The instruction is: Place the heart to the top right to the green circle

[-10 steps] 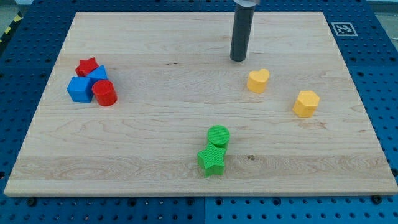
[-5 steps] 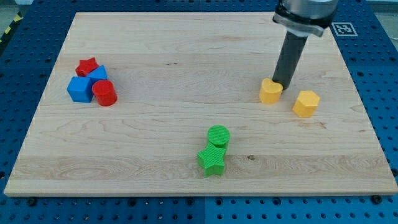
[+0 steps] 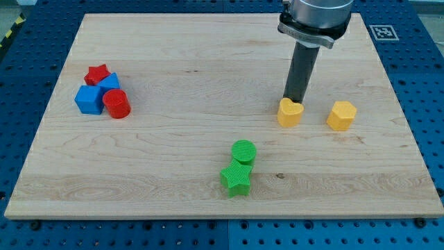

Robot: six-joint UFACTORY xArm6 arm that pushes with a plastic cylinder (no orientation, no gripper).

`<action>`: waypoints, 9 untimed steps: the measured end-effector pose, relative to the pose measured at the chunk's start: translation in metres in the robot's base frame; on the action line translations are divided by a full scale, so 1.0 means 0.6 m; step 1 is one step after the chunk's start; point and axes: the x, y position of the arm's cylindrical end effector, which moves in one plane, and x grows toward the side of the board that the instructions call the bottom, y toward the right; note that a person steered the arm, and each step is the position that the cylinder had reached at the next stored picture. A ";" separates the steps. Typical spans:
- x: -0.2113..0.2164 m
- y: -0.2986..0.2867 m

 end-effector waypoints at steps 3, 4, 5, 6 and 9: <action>0.078 0.000; 0.115 0.000; 0.139 0.000; 0.144 0.000; 0.108 -0.047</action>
